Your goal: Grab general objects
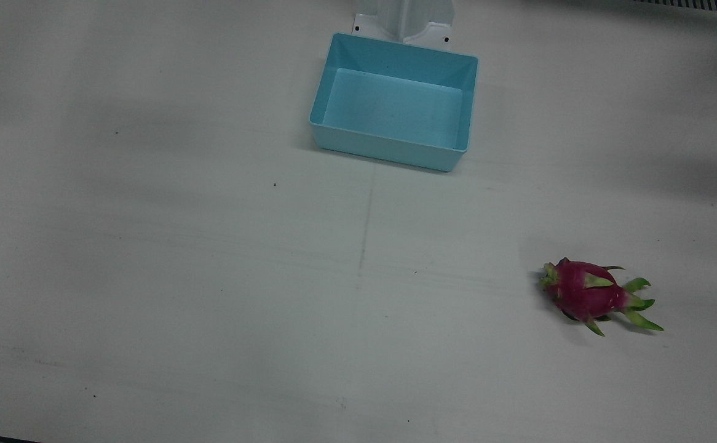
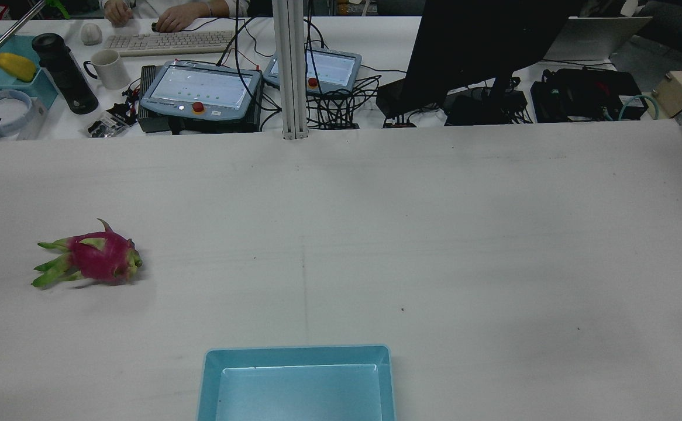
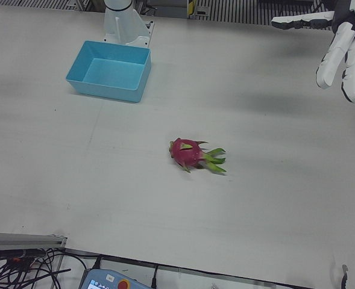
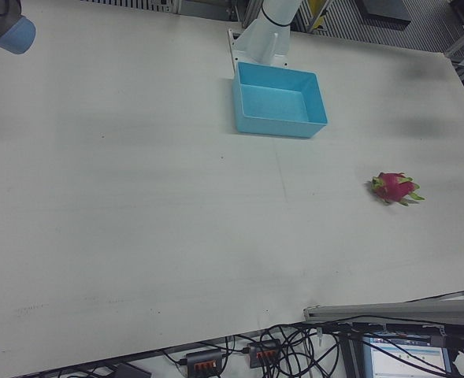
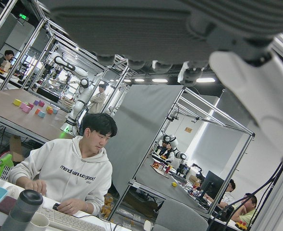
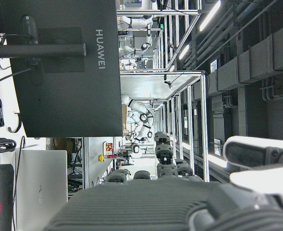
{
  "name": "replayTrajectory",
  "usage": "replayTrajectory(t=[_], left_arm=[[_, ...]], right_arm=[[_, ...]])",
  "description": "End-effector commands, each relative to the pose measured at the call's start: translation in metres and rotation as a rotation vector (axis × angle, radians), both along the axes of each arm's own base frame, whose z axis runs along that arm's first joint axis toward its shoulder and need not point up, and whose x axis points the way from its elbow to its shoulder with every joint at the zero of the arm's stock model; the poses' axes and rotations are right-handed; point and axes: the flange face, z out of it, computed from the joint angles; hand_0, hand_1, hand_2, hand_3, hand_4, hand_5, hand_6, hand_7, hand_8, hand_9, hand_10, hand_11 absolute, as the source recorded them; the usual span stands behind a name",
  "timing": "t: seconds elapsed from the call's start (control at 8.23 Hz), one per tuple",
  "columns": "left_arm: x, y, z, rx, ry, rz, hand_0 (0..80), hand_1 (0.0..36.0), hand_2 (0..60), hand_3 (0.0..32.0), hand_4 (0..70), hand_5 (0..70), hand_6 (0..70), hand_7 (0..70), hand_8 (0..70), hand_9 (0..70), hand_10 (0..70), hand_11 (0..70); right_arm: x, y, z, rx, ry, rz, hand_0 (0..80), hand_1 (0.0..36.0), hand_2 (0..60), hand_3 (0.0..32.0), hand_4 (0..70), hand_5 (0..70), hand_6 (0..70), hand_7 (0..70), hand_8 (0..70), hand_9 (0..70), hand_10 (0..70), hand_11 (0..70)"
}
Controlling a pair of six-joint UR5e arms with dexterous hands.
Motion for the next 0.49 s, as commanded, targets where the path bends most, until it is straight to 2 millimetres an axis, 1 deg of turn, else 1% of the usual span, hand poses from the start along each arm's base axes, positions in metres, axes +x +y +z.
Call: replayTrajectory(t=[0.0, 0.12, 0.36], left_arm=[[-0.0013, 0.0063, 0.0085, -0.018, -0.006, 0.004, 53.0, 19.5, 2.6, 6.8, 0.1, 0.0, 0.0, 0.7, 0.0, 0.0, 0.0, 0.0], [0.0003, 0.0073, 0.0132, -0.029, -0.005, 0.009, 53.0, 19.7, 4.1, 6.2, 0.6, 0.0, 0.0, 1.2, 0.0, 0.0, 0.0, 0.0], [0.0018, 0.0083, 0.0134, -0.034, -0.005, 0.012, 53.2, 20.2, 5.4, 6.0, 1.1, 0.0, 0.0, 1.7, 0.0, 0.0, 0.0, 0.0]], right_arm=[[0.0004, 0.0001, 0.0, 0.0, 0.0, 0.0, 0.0, 0.0, 0.0, 0.0, 0.0, 0.0, 0.0, 0.0, 0.0, 0.0, 0.0, 0.0], [0.0004, 0.0001, 0.0, 0.0, 0.0, 0.0, 0.0, 0.0, 0.0, 0.0, 0.0, 0.0, 0.0, 0.0, 0.0, 0.0, 0.0, 0.0], [-0.0004, -0.0001, 0.0, 0.0, 0.0, -0.001, 0.0, 0.0, 0.0, 0.0, 0.0, 0.0, 0.0, 0.0, 0.0, 0.0, 0.0, 0.0]])
